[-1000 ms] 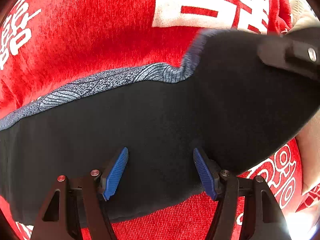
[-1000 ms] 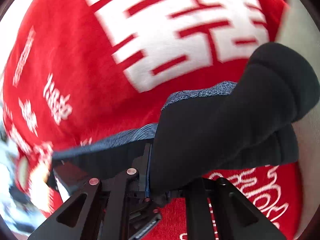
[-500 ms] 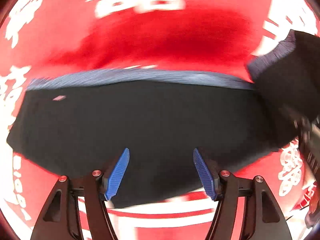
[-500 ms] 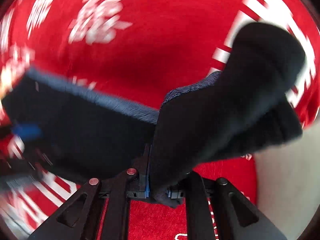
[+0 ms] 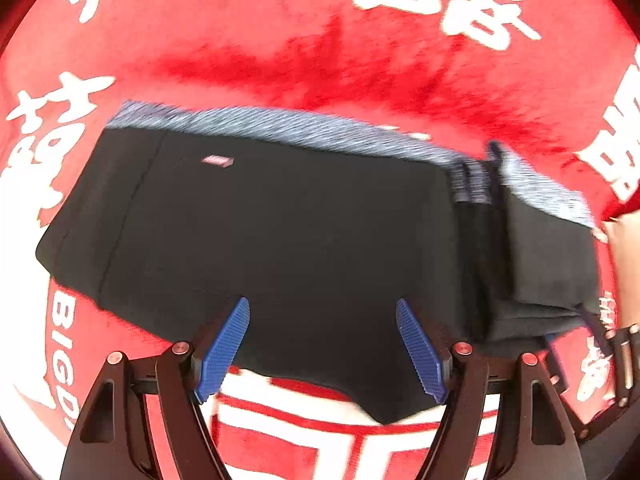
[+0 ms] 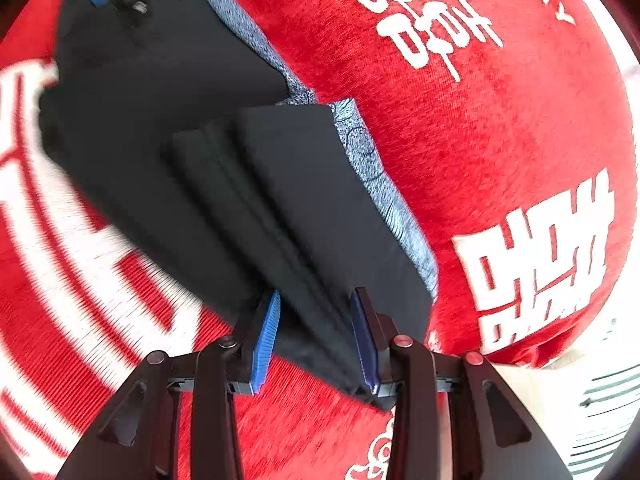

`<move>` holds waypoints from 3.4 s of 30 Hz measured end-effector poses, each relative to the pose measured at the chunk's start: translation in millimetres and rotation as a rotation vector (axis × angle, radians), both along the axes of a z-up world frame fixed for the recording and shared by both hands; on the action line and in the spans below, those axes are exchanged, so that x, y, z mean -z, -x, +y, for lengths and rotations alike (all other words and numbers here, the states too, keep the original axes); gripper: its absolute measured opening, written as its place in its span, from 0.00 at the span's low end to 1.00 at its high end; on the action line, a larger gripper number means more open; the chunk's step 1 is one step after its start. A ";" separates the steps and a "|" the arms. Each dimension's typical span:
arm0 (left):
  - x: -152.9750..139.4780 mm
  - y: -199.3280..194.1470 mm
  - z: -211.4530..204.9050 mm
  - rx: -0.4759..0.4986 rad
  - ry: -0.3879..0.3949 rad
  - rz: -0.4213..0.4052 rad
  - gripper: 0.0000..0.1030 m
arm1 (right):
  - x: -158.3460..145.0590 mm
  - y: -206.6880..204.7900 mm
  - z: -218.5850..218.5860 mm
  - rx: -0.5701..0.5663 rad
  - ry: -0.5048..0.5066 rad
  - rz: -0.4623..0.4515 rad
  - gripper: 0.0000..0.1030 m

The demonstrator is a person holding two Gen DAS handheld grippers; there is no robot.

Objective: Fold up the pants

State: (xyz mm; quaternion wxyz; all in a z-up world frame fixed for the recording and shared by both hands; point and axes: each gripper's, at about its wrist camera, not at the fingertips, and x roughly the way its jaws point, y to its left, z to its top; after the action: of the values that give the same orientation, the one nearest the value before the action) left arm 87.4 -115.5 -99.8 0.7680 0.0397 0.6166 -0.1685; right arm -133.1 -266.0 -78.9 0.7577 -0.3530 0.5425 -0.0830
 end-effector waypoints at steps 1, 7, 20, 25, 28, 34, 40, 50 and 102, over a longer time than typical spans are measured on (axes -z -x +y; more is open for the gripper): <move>-5.7 0.6 -6.8 0.029 0.026 0.006 0.75 | -9.7 1.4 -6.8 0.048 -0.063 0.000 0.48; -20.2 1.8 -57.9 0.206 0.172 0.065 0.75 | -58.2 16.2 -74.5 0.407 -0.478 -0.082 0.59; 1.7 7.5 -120.6 0.309 0.146 0.175 0.63 | -58.0 36.1 -160.5 0.753 -0.760 -0.162 0.59; 10.8 1.9 -121.1 0.260 0.161 0.227 0.12 | -51.7 40.7 -167.4 0.775 -0.788 -0.147 0.59; -12.9 14.8 -112.5 0.281 0.211 0.191 0.11 | -57.8 45.2 -170.4 0.790 -0.801 -0.151 0.59; 17.7 42.7 -89.4 0.277 0.142 0.194 0.07 | -56.1 56.9 -171.6 0.821 -0.810 -0.122 0.59; -0.5 43.3 -83.8 0.232 0.140 0.136 0.09 | -50.6 58.1 -173.0 0.805 -0.819 -0.105 0.59; -43.6 34.9 -127.1 0.296 0.081 -0.042 0.82 | -68.9 16.6 -230.5 0.860 -0.866 -0.231 0.51; 23.6 -29.3 -125.5 -0.007 -0.110 -0.007 0.92 | -42.4 -9.2 -176.7 0.825 -0.928 -0.104 0.57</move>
State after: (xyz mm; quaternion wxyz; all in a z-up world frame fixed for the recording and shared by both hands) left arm 116.7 -241.1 -123.4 0.7675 0.0803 0.6223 -0.1314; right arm -123.9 -442.7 -36.5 0.7632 0.2562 0.5761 -0.1415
